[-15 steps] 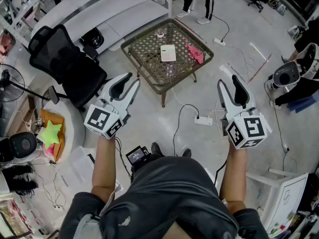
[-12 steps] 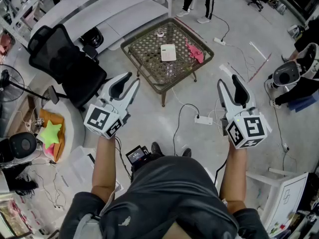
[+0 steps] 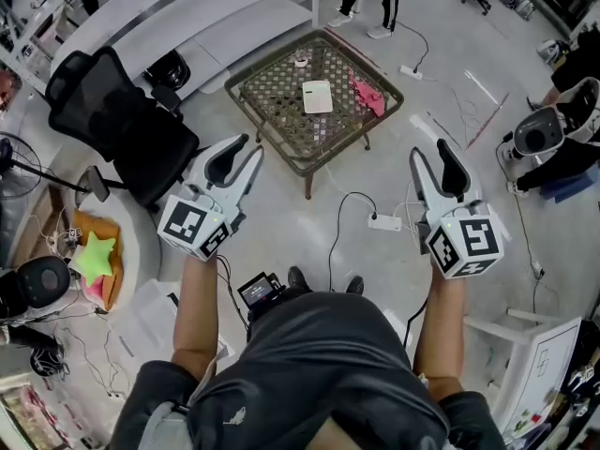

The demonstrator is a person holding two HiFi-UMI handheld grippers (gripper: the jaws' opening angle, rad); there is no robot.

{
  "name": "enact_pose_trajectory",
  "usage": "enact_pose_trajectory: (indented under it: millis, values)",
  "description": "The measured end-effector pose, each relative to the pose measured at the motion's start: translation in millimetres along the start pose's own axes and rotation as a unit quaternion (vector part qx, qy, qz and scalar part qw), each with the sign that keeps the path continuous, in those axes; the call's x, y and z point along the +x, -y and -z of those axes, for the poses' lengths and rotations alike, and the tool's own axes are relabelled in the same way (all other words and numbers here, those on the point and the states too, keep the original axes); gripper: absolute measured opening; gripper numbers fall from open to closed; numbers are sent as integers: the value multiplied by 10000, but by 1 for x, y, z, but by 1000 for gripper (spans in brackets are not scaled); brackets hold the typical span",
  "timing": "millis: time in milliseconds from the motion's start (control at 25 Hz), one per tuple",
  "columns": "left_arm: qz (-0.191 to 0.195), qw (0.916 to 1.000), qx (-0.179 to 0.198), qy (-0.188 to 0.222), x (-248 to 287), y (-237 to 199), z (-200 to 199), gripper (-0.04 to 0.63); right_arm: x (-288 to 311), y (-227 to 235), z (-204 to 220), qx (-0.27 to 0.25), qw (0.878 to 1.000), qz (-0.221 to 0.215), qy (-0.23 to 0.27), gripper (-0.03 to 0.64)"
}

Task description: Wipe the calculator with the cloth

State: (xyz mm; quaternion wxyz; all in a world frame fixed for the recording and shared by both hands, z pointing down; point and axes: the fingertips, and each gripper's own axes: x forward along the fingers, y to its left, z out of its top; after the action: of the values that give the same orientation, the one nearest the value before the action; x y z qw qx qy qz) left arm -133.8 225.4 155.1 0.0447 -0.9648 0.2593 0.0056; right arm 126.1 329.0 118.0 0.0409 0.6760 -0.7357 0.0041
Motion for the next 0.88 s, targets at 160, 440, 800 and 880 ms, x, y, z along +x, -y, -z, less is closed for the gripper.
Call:
enact_pose_trajectory:
  millis: [160,440,800,880]
  values:
    - [53,10000,-28,12,0,-13,5,170,9,-6,0,126,9999,67,55,181]
    - [-12,9999,-70,132,-13,-50,8,170,35,-29,-7,187,9998,35,69,181]
    - [-386,9988,-280,117,-20,-82,24,170,77,-32,-7,63,9997,-194,-120,181]
    - [-483,9984,-307,23,-17,-88,31,170,88,-24,-2,103,9995,-254,-158,181]
